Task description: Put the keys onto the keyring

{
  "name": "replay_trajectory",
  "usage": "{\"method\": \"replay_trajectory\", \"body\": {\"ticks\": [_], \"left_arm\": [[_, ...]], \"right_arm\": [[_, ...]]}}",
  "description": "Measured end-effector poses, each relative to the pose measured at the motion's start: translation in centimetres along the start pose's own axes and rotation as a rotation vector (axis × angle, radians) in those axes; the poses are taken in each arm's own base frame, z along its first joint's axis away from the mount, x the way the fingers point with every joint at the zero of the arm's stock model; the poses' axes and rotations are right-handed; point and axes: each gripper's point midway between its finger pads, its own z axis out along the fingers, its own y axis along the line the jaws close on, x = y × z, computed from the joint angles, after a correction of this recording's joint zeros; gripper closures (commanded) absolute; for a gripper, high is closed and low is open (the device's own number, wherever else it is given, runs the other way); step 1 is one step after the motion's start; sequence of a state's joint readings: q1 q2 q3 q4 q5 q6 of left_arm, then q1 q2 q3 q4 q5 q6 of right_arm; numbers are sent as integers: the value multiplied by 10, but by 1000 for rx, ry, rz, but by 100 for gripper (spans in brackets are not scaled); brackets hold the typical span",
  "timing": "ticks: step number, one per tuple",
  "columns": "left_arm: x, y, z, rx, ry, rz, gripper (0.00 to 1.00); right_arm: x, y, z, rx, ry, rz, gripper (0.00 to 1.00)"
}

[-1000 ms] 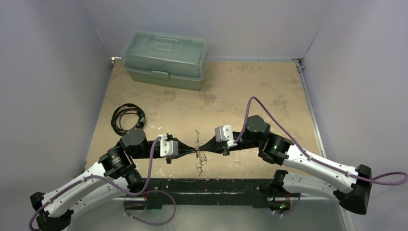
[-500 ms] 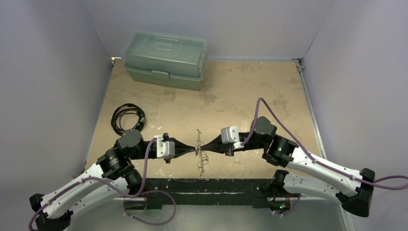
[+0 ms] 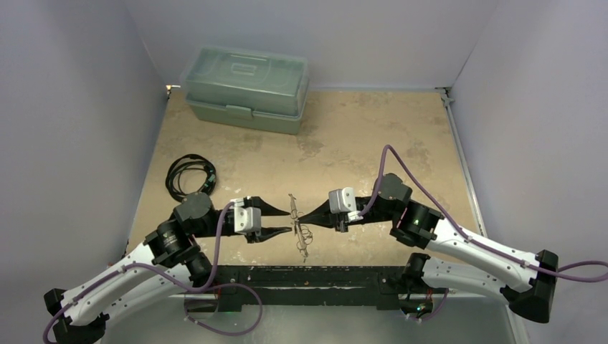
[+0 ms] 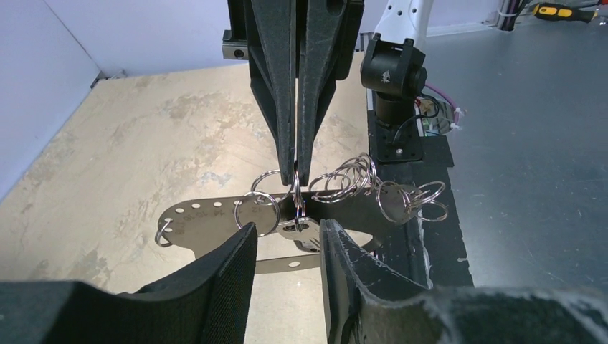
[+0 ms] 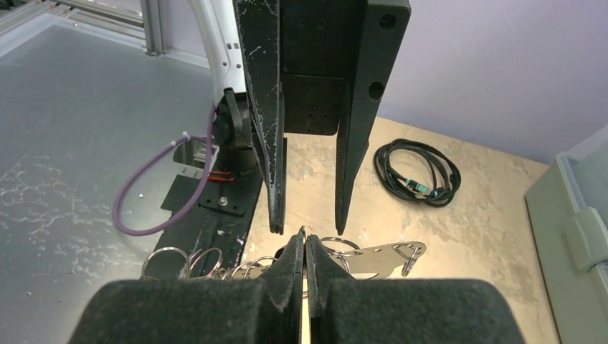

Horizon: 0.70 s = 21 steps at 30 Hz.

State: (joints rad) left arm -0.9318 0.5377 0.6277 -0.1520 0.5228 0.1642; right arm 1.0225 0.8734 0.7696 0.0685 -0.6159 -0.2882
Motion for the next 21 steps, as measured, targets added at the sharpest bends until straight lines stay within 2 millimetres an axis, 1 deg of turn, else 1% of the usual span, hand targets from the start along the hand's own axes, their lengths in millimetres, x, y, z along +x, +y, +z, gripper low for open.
{"method": "replay_trajectory", "body": {"ticks": [5, 9, 16, 19, 21], "left_arm": [[2, 0, 4, 1, 4, -41, 71], [5, 1, 8, 4, 16, -69, 79], [6, 0, 9, 8, 17, -86, 88], [6, -1, 9, 12, 16, -86, 94], [6, -1, 10, 16, 17, -89, 95]], "right_arm": [[4, 0, 2, -3, 9, 6, 100], [6, -1, 3, -4, 15, 11, 100], [7, -1, 4, -5, 17, 13, 100], [7, -1, 4, -5, 17, 13, 100], [7, -1, 4, -2, 18, 12, 100]]}}
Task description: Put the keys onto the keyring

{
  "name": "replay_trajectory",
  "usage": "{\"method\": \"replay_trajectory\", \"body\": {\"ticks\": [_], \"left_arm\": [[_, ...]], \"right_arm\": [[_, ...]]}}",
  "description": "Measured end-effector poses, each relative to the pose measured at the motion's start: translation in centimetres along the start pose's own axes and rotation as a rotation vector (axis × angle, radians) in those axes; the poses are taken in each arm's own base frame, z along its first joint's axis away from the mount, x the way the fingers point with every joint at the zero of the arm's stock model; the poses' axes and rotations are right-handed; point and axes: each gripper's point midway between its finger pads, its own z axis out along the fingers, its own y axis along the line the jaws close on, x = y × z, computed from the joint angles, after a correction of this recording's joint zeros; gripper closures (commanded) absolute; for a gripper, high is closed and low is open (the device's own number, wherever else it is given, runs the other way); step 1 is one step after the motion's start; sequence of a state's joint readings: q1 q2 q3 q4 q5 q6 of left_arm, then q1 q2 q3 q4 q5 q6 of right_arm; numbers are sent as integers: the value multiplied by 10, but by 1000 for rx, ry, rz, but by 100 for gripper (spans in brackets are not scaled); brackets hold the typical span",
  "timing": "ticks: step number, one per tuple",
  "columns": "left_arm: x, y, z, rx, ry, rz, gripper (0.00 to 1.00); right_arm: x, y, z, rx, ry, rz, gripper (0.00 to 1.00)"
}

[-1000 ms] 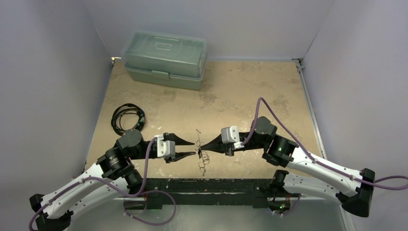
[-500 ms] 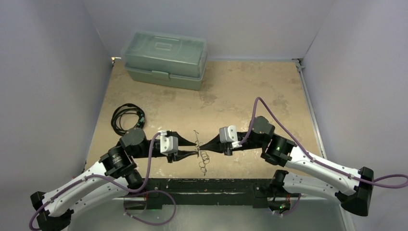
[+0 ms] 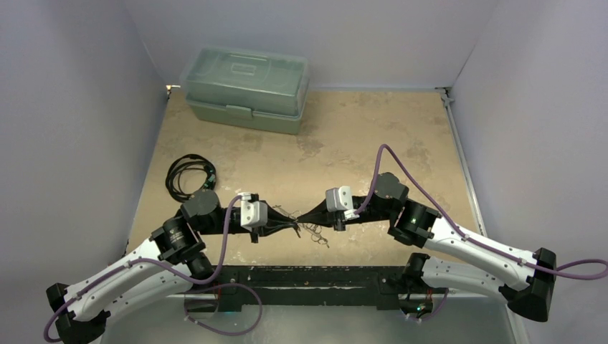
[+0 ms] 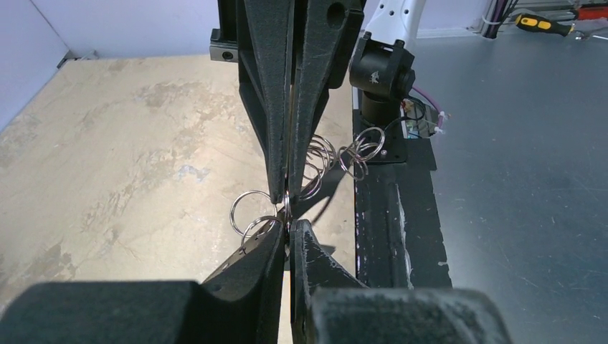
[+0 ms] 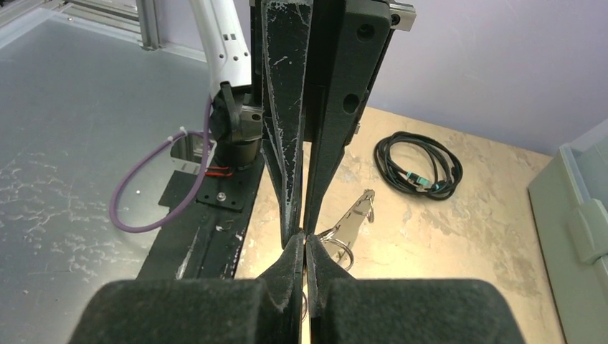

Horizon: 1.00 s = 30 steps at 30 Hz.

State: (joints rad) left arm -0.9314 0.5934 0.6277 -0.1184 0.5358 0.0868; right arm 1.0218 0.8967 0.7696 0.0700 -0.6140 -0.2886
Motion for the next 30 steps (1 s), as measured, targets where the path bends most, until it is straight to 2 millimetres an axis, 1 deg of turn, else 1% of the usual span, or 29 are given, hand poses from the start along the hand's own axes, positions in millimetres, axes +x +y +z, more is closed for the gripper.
{"method": "replay_trajectory", "body": {"ticks": [1, 4, 6, 13, 16, 22, 24, 26, 30], "left_arm": [[0, 0, 0, 2, 1, -1, 95], [2, 0, 1, 4, 6, -4, 84], [3, 0, 2, 3, 9, -6, 81], [3, 1, 2, 2, 11, -15, 80], [3, 2, 2, -7, 12, -22, 82], [3, 4, 1, -26, 11, -25, 91], [3, 5, 1, -29, 11, -28, 92], [3, 5, 0, -32, 11, -28, 92], [4, 7, 1, -36, 15, -31, 85]], "right_arm": [[0, 0, 0, 3, 1, 0, 100], [1, -2, 0, 9, 4, 1, 100], [1, -3, 0, 18, 7, 1, 100], [2, -4, 0, 24, 9, 2, 100], [3, -5, 0, 26, 13, 4, 100], [11, -8, 3, 36, 34, 16, 100], [11, -8, 3, 36, 36, 17, 100], [11, -8, 3, 36, 35, 17, 100], [11, -8, 3, 37, 36, 17, 100]]}}
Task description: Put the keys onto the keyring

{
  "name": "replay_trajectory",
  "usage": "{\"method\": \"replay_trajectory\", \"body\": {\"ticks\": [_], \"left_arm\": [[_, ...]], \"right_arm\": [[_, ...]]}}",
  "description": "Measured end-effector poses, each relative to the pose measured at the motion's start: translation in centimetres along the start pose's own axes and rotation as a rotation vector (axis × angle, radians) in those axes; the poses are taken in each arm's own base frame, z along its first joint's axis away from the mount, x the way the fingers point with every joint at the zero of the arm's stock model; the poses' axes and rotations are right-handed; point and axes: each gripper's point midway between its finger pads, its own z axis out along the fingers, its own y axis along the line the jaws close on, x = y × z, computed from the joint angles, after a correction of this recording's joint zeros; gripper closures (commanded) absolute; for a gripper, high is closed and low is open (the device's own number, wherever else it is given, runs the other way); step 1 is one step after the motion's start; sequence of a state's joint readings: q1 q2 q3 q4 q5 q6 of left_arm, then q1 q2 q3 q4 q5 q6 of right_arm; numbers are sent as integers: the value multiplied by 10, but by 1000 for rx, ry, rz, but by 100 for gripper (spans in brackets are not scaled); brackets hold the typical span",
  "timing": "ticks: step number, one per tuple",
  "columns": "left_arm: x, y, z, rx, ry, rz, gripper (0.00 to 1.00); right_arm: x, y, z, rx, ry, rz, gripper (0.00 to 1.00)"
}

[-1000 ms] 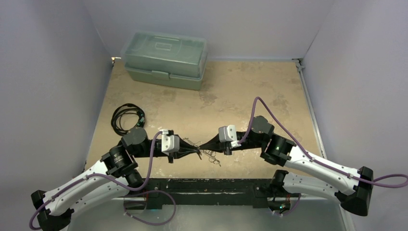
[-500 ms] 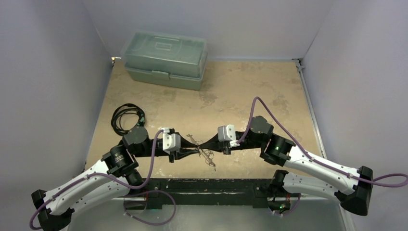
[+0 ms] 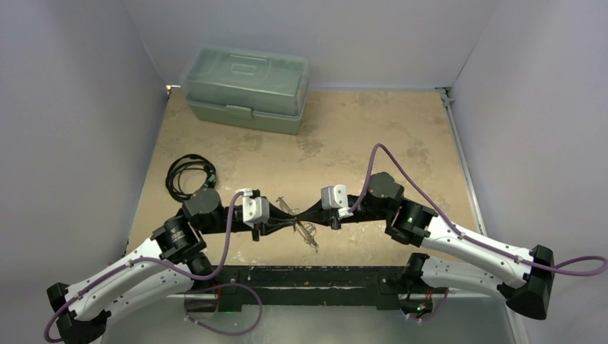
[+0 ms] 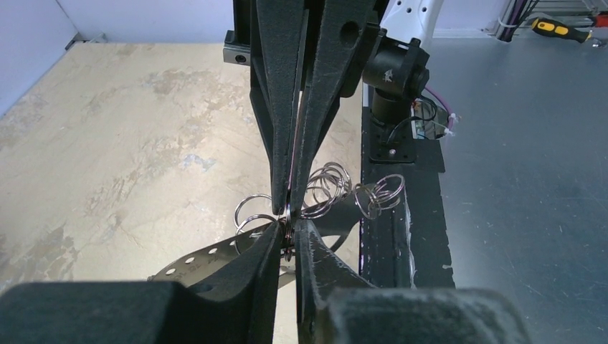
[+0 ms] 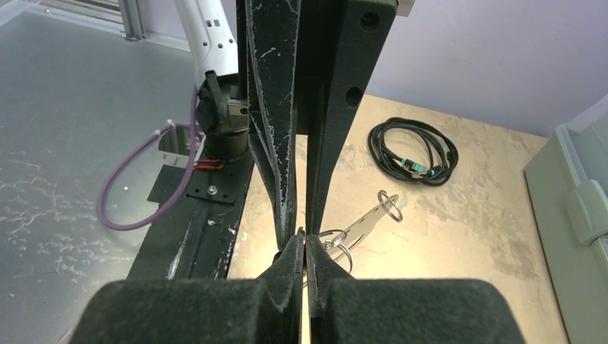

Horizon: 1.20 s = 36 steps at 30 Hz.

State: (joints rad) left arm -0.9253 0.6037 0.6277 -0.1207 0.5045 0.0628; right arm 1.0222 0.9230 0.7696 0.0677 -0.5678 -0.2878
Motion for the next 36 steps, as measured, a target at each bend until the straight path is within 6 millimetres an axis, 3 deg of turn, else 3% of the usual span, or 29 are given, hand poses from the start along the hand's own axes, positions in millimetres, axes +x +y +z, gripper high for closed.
{"method": "replay_trajectory", "body": {"ticks": [4, 8, 17, 22, 29, 36], "left_arm": [[2, 1, 1, 1, 9, -5, 85], [3, 1, 2, -1, 12, -7, 100], [3, 1, 1, 0, 10, -5, 100], [2, 1, -1, -3, 22, 4, 100], [5, 5, -7, -29, 99, -15, 100], [16, 8, -14, -64, 193, -59, 100]], "right_arm": [[0, 0, 0, 1, 0, 0, 100], [0, 0, 0, 1, -1, 1, 100], [-1, 0, -1, 3, -2, 2, 100], [-1, 0, -1, 2, -3, 12, 71], [-9, -1, -3, 10, -25, -2, 64], [-1, 0, 0, 2, -5, 11, 63]]}}
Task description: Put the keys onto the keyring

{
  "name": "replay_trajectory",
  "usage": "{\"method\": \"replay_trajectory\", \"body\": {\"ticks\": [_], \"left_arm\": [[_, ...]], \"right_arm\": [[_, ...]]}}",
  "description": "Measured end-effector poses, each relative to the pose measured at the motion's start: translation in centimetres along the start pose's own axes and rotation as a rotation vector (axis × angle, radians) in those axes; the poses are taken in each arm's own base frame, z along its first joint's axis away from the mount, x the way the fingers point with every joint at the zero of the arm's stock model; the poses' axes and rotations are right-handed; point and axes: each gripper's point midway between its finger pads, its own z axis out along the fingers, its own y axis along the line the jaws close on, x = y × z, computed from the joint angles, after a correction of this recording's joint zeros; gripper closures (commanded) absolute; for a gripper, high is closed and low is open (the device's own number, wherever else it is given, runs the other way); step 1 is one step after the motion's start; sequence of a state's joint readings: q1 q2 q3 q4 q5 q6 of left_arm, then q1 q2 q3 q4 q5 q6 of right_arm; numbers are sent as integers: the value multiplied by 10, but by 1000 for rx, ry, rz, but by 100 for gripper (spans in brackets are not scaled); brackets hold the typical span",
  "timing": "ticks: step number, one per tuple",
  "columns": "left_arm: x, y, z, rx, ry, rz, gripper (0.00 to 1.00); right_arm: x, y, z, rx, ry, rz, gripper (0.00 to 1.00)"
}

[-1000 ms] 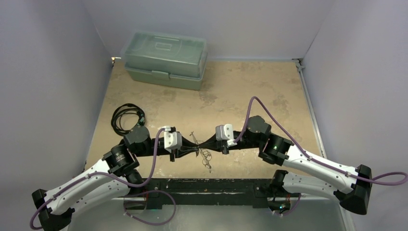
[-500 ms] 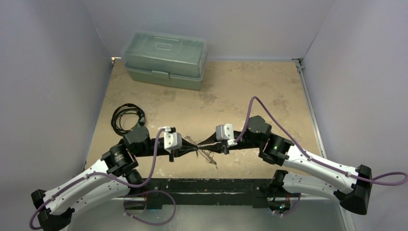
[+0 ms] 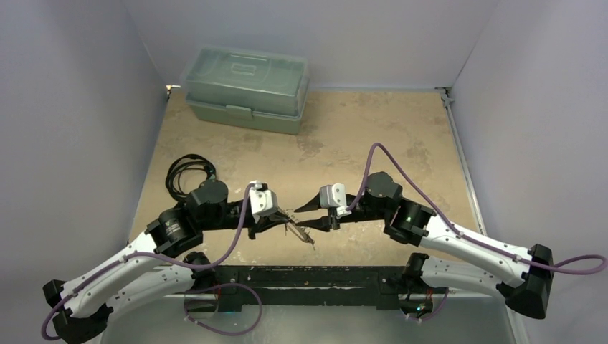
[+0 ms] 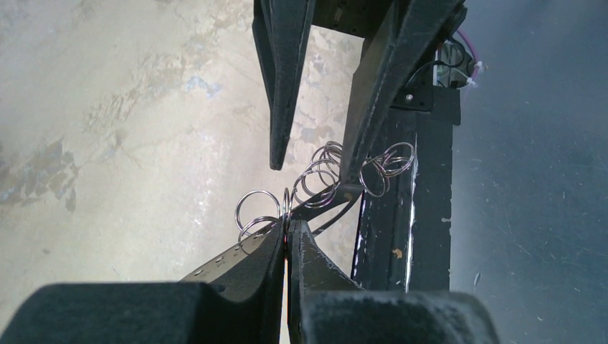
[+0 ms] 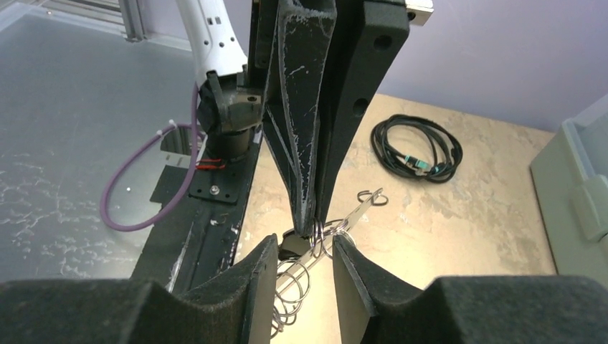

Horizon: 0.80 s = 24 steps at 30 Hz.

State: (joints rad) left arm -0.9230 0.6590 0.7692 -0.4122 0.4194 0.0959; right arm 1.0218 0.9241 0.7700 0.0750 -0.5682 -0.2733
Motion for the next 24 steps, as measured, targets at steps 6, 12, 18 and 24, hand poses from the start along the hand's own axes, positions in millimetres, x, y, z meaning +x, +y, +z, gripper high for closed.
{"method": "replay_trajectory", "body": {"ticks": [6, 12, 18, 24], "left_arm": [[10, 4, 0, -22, 60, -31, 100], [18, 4, 3, -18, 96, -49, 100], [20, 3, 6, -11, 104, -63, 100], [20, 1, 7, 1, 105, -76, 100]], "right_arm": [[16, 1, 6, -16, 43, 29, 62], [20, 0, 9, -20, 57, 38, 64], [21, -2, 12, -21, 64, 42, 66], [30, -2, 16, -31, 94, 61, 68]]}}
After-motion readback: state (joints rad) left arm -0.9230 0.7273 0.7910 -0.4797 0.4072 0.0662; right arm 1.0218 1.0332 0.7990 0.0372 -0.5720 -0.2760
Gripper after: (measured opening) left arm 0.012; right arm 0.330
